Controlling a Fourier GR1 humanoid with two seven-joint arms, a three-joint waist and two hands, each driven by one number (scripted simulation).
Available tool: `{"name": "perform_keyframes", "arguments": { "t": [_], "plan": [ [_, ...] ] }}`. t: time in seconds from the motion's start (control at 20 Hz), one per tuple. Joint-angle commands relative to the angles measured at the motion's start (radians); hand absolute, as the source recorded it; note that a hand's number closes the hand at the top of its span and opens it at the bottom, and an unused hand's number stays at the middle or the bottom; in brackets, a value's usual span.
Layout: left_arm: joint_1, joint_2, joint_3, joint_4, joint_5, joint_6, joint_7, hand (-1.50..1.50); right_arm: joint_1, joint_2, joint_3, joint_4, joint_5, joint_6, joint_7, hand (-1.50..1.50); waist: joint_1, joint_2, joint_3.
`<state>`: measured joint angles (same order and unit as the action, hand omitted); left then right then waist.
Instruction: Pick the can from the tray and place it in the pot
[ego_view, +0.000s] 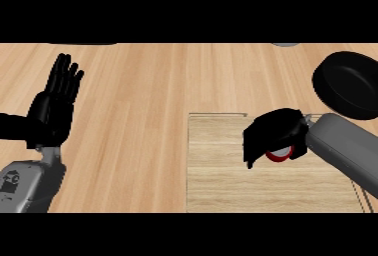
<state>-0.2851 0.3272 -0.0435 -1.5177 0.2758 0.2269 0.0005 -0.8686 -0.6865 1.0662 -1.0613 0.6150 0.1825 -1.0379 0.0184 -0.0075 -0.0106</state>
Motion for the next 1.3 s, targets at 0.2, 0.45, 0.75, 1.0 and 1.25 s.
{"name": "perform_keyframes", "arguments": {
  "t": [0.2,0.45,0.75,1.0,1.25],
  "plan": [
    [-0.001,-0.012,0.014,0.025,0.001,-0.01,-0.005,0.0,0.067,0.031,0.035,-0.051,0.003,-0.038,-0.17,1.5,-0.013,0.011,0.011],
    [-0.004,-0.015,0.01,-0.029,-0.019,0.018,0.034,0.0,0.069,0.013,-0.001,-0.055,-0.011,-0.051,-0.188,1.5,-0.008,0.008,0.011],
    [0.003,-0.028,0.005,0.015,-0.017,-0.007,0.003,0.0,0.05,0.151,-0.23,0.064,-0.142,-0.059,0.392,1.5,-0.02,0.008,0.009],
    [0.009,-0.005,0.031,0.017,-0.014,-0.007,0.002,0.0,0.042,0.2,-0.4,0.203,-0.203,-0.161,0.786,1.5,-0.036,-0.002,0.006],
    [0.001,-0.004,0.032,0.021,-0.009,-0.011,0.011,0.0,-0.07,0.316,-0.522,0.241,-0.186,-0.35,1.191,1.5,-0.027,-0.015,0.005]
  ]
}}
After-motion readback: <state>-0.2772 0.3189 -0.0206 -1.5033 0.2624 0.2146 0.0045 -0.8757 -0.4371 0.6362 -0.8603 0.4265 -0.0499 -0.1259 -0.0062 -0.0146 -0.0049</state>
